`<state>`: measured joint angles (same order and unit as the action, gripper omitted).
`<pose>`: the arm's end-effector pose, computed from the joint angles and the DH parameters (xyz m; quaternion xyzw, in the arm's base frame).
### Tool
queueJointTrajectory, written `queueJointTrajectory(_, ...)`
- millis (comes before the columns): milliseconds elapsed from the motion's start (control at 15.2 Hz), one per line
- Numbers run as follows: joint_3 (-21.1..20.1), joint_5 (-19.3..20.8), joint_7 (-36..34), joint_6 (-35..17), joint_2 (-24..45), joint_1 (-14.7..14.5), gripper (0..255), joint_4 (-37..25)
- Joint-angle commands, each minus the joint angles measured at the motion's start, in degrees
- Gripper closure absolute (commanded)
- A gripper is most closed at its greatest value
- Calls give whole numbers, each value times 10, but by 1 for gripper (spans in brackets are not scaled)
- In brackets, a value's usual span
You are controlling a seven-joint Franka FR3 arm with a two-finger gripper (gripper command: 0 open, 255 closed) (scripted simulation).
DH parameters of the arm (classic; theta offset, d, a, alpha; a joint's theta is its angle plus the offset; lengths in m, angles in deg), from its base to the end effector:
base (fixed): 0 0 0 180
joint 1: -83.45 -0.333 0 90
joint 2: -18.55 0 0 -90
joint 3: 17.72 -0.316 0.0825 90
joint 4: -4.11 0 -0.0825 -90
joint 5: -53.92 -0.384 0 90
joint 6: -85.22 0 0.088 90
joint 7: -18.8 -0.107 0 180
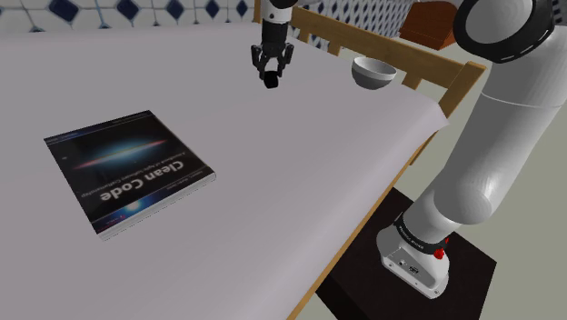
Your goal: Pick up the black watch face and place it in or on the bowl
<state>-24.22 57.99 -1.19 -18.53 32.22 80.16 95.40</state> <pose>0.6255 0.0955 0.4932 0.9964 -0.0816 -0.0040 0.0228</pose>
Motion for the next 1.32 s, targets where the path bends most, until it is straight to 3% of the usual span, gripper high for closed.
queueJointTrajectory(0, 0, 0, 0, 14, 1, 0, 255, -15)
queueJointTrajectory(1254, -1, 2, 6, 172, 26, -6, 255, -198)
